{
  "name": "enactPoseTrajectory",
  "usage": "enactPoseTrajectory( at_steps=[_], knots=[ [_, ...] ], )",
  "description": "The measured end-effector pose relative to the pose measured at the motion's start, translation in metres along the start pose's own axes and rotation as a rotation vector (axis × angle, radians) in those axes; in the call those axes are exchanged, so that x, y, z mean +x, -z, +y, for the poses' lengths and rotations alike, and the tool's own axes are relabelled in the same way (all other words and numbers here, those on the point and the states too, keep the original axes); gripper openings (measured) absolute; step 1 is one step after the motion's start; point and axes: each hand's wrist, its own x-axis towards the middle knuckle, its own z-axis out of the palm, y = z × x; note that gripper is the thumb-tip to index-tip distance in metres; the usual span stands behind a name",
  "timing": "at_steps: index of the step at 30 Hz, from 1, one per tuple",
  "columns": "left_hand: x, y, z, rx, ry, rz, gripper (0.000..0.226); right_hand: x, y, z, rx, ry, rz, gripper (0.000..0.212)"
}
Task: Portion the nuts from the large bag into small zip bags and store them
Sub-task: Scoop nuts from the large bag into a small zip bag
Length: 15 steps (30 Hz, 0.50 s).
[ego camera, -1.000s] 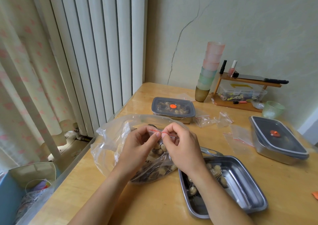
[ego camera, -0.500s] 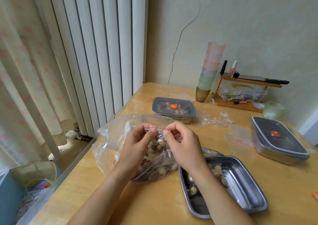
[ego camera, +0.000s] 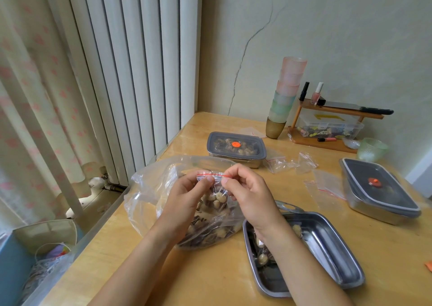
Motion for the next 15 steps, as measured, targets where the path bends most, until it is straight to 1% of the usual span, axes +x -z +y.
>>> enactPoseTrajectory(
  at_steps=[6, 11, 15],
  knots=[
    [-0.0033, -0.0034, 0.0019, 0.057, -0.027, -0.026, 0.016, 0.0010, -0.0017, 0.0033, -0.028, -0.008, 0.033, 0.016],
    [-0.0040, -0.0049, 0.0024, 0.040, -0.044, -0.028, 0.015, 0.0002, -0.0028, 0.0036, -0.025, -0.039, 0.041, 0.013],
    [-0.0036, -0.0029, 0.0004, 0.003, -0.039, -0.006, 0.019, 0.0002, -0.0018, 0.0037, -0.045, -0.030, 0.022, 0.010]
  ],
)
